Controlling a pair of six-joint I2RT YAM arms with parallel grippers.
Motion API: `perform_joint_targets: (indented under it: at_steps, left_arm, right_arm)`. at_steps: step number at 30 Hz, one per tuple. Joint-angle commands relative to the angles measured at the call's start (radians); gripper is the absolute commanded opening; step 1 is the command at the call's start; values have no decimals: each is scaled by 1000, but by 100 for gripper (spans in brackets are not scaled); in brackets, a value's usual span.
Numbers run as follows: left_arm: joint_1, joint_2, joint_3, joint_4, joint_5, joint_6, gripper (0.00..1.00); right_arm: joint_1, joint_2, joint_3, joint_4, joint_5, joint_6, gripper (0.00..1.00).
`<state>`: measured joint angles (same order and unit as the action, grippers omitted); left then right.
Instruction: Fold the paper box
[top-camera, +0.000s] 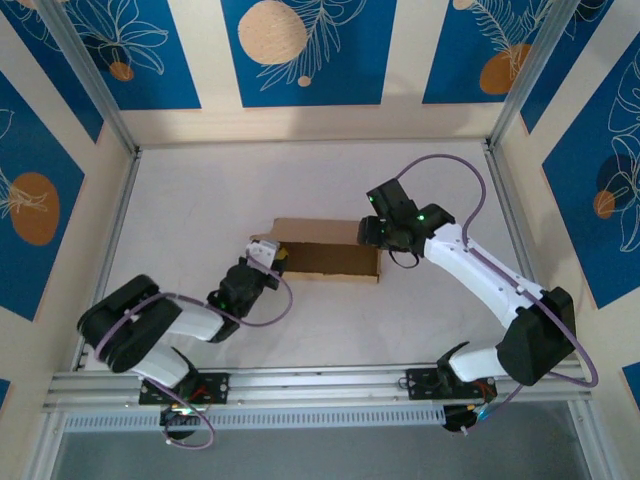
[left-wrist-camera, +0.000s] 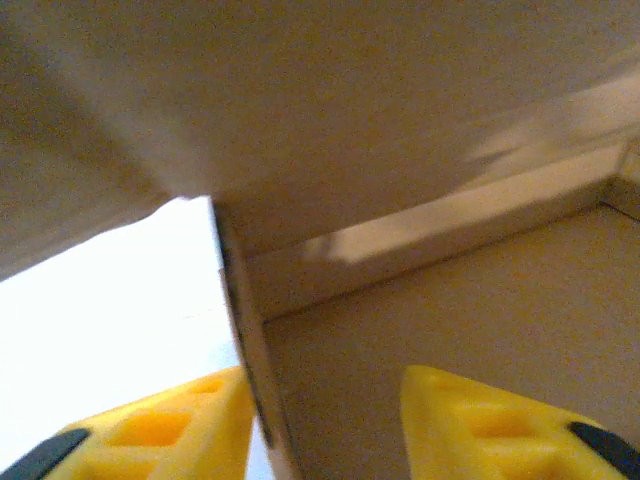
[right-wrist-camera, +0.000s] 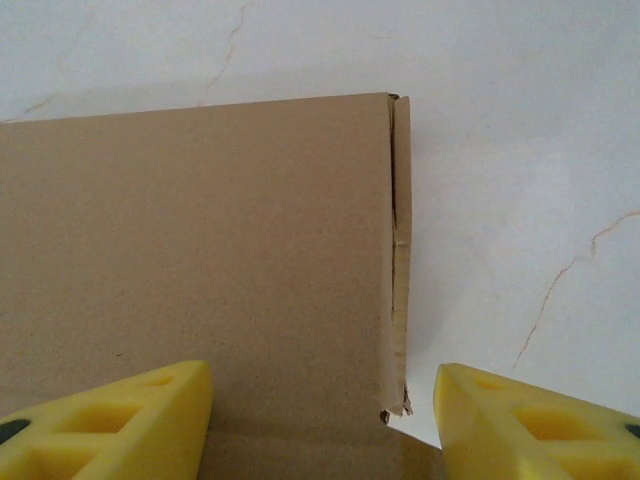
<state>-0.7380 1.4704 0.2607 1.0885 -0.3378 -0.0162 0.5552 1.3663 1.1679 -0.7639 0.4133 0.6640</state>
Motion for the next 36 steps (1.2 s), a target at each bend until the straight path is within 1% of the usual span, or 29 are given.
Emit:
perform_joint_targets:
  at_steps: [1, 3, 6, 10, 13, 17, 21, 25, 28, 32, 36]
  left_arm:
    - [-21, -114, 18, -193, 113, -37, 48]
    - [-29, -186, 29, -287, 155, -51, 49]
    - [-32, -293, 30, -396, 143, -111, 51]
    - [-32, -426, 4, -491, 155, -198, 53]
    - [-32, -510, -7, -559, 170, -237, 54]
    - [-32, -563, 0, -647, 160, -274, 54]
    - [-34, -583, 12, -706, 245, -304, 53]
    - [-34, -634, 33, -814, 285, -355, 51]
    - [-35, -721, 55, -944, 325, -360, 47]
    - [-35, -865, 107, -1138, 318, -375, 46]
    - [-34, -976, 197, -1340, 246, -440, 41]
  right_arm:
    - [-14, -31, -12, 36, -30, 21, 61]
    - [-21, -28, -11, 40, -38, 23, 61]
    - [-27, -25, -11, 45, -44, 25, 62]
    - [-34, -23, -25, 55, -57, 21, 62]
    - [-41, -18, -31, 59, -64, 21, 62]
    - [-43, -14, -38, 73, -71, 29, 63]
    - [-41, -3, -43, 76, -68, 28, 63]
    - [-40, 3, -56, 81, -67, 24, 63]
    - [-40, 2, -74, 88, -65, 20, 64]
    - [-38, 4, -93, 94, -68, 16, 64]
    - [-28, 0, -113, 99, -66, 14, 64]
